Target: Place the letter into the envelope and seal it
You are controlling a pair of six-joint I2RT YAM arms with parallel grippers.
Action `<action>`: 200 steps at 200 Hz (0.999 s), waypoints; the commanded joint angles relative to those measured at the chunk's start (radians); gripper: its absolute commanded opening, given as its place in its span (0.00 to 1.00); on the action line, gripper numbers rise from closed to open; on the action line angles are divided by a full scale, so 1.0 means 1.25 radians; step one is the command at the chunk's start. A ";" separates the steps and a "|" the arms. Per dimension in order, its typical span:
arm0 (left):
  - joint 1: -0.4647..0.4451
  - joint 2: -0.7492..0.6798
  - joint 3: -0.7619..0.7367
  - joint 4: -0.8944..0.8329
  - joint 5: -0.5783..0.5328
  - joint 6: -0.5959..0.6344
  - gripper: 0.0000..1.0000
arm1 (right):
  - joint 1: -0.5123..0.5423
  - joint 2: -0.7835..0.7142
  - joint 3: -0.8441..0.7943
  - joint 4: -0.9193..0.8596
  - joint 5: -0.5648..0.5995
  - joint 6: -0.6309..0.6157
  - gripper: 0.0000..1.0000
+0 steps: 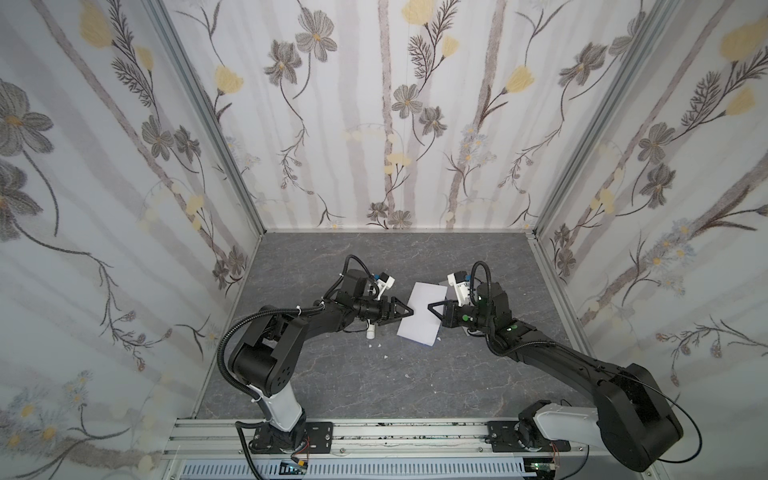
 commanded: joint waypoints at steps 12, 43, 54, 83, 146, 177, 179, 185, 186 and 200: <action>-0.002 -0.005 -0.009 0.059 0.045 -0.021 0.72 | -0.003 0.006 0.002 0.076 -0.025 0.012 0.00; -0.007 -0.007 -0.011 0.075 0.058 -0.031 0.71 | -0.005 0.016 0.007 0.081 -0.027 0.012 0.00; -0.008 -0.007 -0.010 0.080 0.063 -0.034 0.70 | -0.006 0.020 0.008 0.084 -0.028 0.012 0.00; -0.009 -0.010 -0.011 0.089 0.070 -0.041 0.69 | -0.009 0.031 0.010 0.096 -0.028 0.015 0.00; -0.008 -0.013 -0.028 0.107 0.065 -0.053 0.68 | -0.014 0.027 0.009 0.116 -0.035 0.024 0.00; -0.008 -0.015 -0.029 0.126 0.070 -0.069 0.68 | -0.014 0.022 0.008 0.111 -0.038 0.023 0.00; -0.008 -0.016 -0.029 0.128 0.071 -0.069 0.68 | -0.014 0.022 0.008 0.111 -0.038 0.023 0.00; -0.008 -0.016 -0.028 0.130 0.071 -0.071 0.68 | -0.014 0.022 0.008 0.112 -0.040 0.023 0.00; -0.008 -0.017 -0.028 0.130 0.072 -0.072 0.68 | -0.014 0.022 0.008 0.113 -0.041 0.023 0.00; -0.008 -0.018 -0.028 0.138 0.076 -0.078 0.67 | -0.013 0.022 0.007 0.115 -0.044 0.025 0.00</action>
